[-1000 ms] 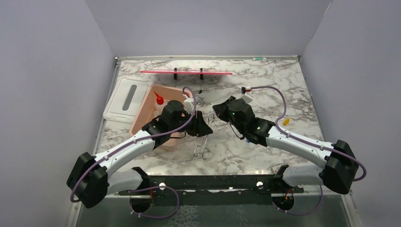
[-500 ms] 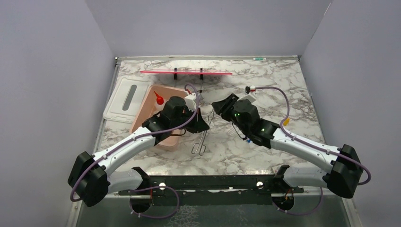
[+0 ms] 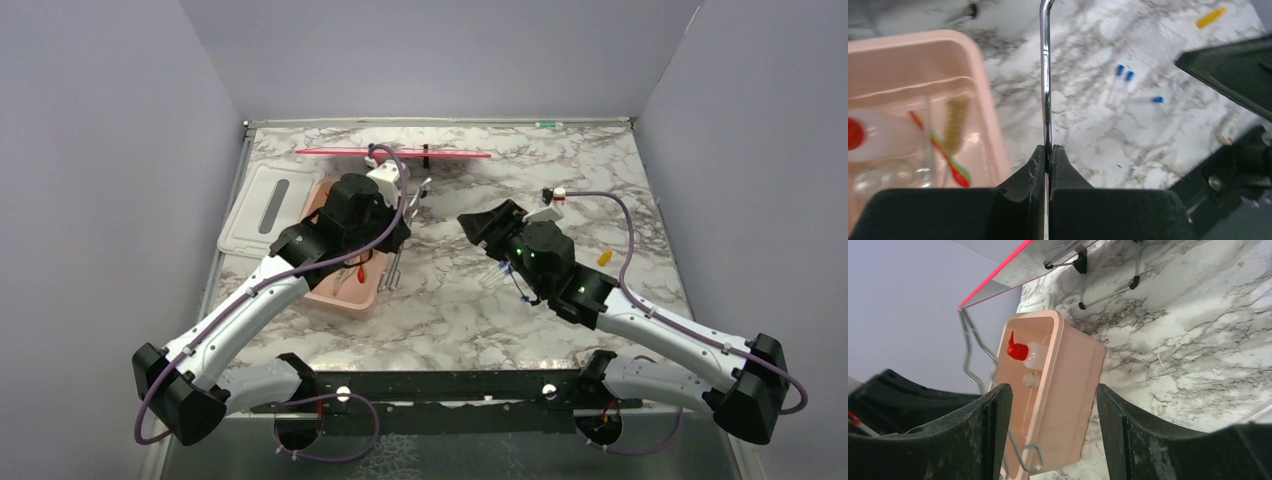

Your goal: Organize the chemistry lab equipment

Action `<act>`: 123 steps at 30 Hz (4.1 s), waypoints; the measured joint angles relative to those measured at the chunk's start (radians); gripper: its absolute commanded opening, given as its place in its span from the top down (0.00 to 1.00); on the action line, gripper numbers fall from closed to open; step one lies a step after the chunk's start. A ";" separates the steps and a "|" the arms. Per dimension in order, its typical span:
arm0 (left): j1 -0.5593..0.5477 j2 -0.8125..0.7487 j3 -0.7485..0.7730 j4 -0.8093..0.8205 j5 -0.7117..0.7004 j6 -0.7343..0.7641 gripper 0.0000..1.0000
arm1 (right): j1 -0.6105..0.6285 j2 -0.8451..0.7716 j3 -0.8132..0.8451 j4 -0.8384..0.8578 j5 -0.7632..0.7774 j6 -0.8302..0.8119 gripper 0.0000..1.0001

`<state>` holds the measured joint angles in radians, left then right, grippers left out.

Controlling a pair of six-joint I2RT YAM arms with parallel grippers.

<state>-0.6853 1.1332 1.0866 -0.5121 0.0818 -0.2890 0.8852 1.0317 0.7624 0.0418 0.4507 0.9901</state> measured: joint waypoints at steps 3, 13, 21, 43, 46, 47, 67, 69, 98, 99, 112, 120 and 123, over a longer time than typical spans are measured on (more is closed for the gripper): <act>0.056 -0.022 0.062 -0.079 -0.088 0.042 1.00 | 0.000 -0.055 -0.054 0.008 0.007 0.003 0.34; 0.248 0.063 0.144 -0.191 -0.174 0.219 1.00 | -0.001 -0.140 -0.122 -0.010 0.039 0.015 0.35; 0.258 0.207 0.076 -0.214 -0.049 0.248 1.00 | -0.001 -0.164 -0.130 -0.029 0.058 0.015 0.36; 0.258 0.340 -0.050 -0.138 0.015 0.132 0.71 | -0.001 -0.107 -0.141 -0.090 0.087 0.010 0.36; 0.258 0.312 -0.050 -0.137 0.015 0.117 0.66 | -0.001 -0.097 -0.141 -0.109 0.089 0.006 0.36; 0.258 0.300 -0.050 -0.137 0.015 0.114 0.65 | -0.001 -0.095 -0.141 -0.119 0.091 0.004 0.36; 0.126 -0.048 0.029 -0.037 0.055 0.148 0.50 | -0.193 0.097 -0.115 -0.410 -0.009 -0.027 0.27; 0.096 -0.073 0.016 0.017 0.089 0.138 0.49 | -0.218 0.109 -0.106 -0.428 -0.021 -0.026 0.26; -0.096 -0.114 -0.301 0.433 0.187 -0.064 0.45 | -0.283 0.218 -0.058 -0.674 -0.049 0.038 0.28; -0.096 -0.116 -0.303 0.435 0.183 -0.065 0.45 | -0.283 0.217 -0.058 -0.681 -0.049 0.047 0.27; -0.096 -0.129 -0.317 0.436 0.148 -0.070 0.43 | -0.283 0.273 -0.087 -0.677 -0.088 0.279 0.27; -0.096 -0.129 -0.318 0.436 0.134 -0.070 0.43 | -0.284 0.341 -0.065 -0.668 -0.086 0.342 0.42; -0.096 -0.129 -0.323 0.437 0.132 -0.070 0.43 | -0.284 0.352 -0.059 -0.673 -0.079 0.338 0.50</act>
<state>-0.7811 1.0042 0.7639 -0.0753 0.2138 -0.3592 0.6010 1.3838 0.7033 -0.6315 0.3721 1.3281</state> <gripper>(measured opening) 0.571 0.569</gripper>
